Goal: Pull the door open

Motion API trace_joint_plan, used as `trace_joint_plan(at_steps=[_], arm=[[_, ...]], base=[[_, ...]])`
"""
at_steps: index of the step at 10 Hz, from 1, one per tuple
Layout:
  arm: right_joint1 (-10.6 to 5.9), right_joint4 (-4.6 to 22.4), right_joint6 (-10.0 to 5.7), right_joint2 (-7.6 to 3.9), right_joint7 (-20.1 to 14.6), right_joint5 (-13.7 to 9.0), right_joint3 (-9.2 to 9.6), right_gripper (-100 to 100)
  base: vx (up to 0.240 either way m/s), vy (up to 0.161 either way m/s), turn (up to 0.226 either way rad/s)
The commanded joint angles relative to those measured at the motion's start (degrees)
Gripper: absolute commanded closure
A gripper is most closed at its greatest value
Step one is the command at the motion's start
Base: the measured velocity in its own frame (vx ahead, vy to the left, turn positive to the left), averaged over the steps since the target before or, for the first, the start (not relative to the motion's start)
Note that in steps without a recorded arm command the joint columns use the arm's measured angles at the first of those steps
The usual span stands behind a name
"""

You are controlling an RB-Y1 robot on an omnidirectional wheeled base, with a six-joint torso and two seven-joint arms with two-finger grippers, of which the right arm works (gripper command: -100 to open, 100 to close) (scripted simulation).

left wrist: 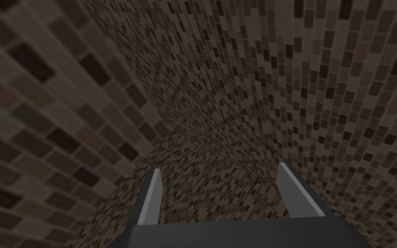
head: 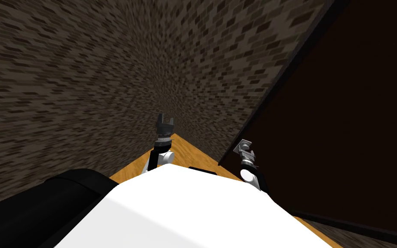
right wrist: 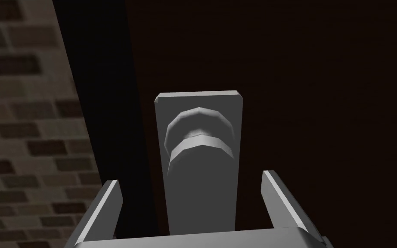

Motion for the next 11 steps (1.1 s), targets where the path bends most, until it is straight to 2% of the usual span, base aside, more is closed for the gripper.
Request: trace_joint_plan(at_steps=[1, 2, 3, 8, 9, 11], arm=[[0.26, 0.43, 0.33, -1.17, -1.22, -0.59, -1.41, -100], [0.18, 0.16, 0.15, -0.55, -0.61, -0.38, -0.85, -100], [0.18, 0.16, 0.15, -0.55, -0.61, -0.38, -0.85, 100], [0.18, 0.16, 0.15, -0.55, -0.61, -0.38, -0.85, 100], [0.41, 0.18, 0.33, -1.36, -1.68, -0.04, -0.32, 100], [0.47, 0.06, 0.42, -1.96, -2.50, 0.27, 0.11, 100]], base=[[0.180, -0.037, 0.130], [0.086, -0.016, 0.023], [-0.013, -0.003, -0.036], [-0.017, 0.001, 0.000], [-0.121, -0.037, 0.127], [-0.206, -0.043, 0.114]])
